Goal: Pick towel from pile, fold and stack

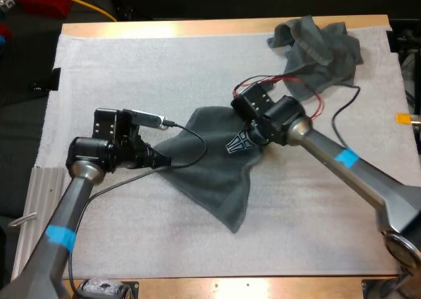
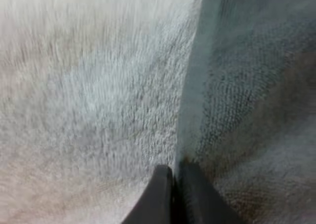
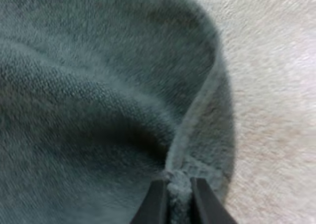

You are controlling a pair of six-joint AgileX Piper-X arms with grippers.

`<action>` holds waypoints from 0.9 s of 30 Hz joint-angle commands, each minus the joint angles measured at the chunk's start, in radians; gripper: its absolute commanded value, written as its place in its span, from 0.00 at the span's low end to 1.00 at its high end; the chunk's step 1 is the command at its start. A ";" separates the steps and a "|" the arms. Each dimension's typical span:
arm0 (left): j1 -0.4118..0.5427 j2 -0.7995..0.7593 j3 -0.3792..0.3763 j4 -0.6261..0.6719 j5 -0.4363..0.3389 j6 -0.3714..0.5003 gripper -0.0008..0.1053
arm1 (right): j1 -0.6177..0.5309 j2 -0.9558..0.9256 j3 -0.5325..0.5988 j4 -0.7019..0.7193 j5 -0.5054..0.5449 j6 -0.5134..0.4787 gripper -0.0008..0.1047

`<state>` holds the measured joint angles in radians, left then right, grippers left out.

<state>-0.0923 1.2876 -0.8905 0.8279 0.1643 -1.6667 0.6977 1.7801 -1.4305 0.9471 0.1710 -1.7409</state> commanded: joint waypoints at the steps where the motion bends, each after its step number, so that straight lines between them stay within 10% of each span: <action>1: -0.003 -0.024 -0.025 0.026 -0.001 0.013 0.01 | -0.008 -0.038 -0.003 0.017 0.010 -0.019 0.01; 22: -0.006 -0.123 -0.131 0.187 -0.034 0.080 0.02 | -0.006 -0.236 0.009 0.151 -0.046 -0.044 0.01; 27: -0.006 -0.123 -0.134 0.193 -0.007 0.080 0.26 | -0.006 -0.236 0.036 0.149 -0.062 -0.017 0.01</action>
<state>-0.0948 1.1662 -1.0151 1.0200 0.1612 -1.5932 0.6977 1.5529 -1.3930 1.0940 0.1174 -1.7616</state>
